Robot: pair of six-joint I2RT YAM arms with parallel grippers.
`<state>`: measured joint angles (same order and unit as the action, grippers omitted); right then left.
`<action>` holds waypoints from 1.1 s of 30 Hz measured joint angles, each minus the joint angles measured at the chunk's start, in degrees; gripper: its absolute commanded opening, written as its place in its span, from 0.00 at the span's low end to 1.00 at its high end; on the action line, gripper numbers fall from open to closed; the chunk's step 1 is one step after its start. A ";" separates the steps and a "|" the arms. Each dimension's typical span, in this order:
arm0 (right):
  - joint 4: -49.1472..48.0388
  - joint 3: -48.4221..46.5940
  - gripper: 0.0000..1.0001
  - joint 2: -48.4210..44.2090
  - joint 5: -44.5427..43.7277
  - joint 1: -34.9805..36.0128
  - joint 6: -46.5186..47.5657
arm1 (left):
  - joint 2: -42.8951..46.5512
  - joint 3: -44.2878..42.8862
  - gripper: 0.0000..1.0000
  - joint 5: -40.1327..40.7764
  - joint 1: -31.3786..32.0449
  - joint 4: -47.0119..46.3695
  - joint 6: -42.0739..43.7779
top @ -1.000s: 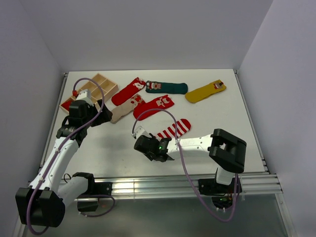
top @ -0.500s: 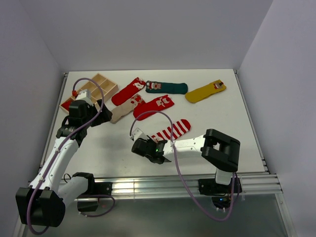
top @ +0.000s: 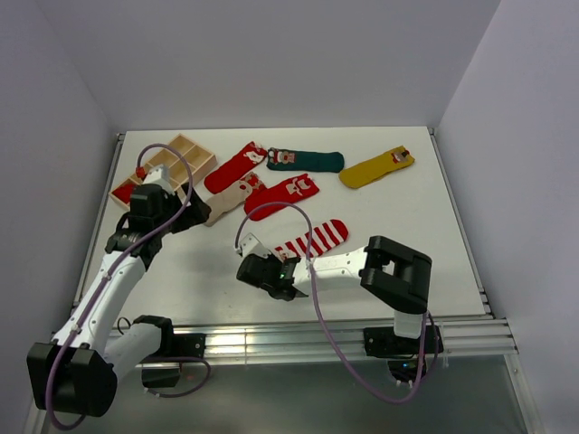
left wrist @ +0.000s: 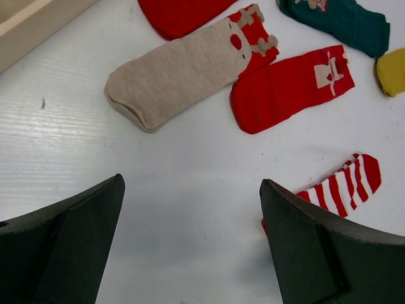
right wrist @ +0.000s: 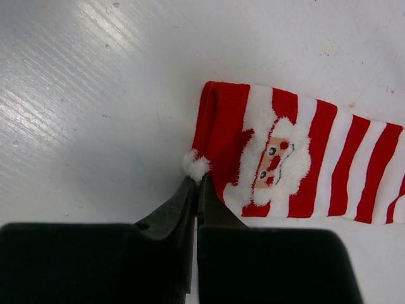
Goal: Roll the socks
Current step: Roll the sock at the center of the board.
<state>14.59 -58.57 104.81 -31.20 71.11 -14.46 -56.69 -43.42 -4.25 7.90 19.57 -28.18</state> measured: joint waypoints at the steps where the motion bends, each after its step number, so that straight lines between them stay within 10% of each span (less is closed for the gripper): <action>1: -0.04 0.02 0.00 -0.07 0.20 -0.04 0.02 | 0.28 0.11 0.94 0.02 0.70 0.02 -0.61; 16: -13.86 12.96 0.00 -11.91 33.66 -15.87 -4.81 | 3.10 9.77 0.91 0.79 13.03 -5.01 -14.93; 33: -53.96 30.36 0.00 -4.61 69.18 -34.75 -29.70 | -9.01 13.38 0.78 2.97 27.63 -16.31 -28.30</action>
<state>-39.38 -28.21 100.20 37.98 36.36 -44.16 -65.69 -30.04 -1.28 35.53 3.27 -56.49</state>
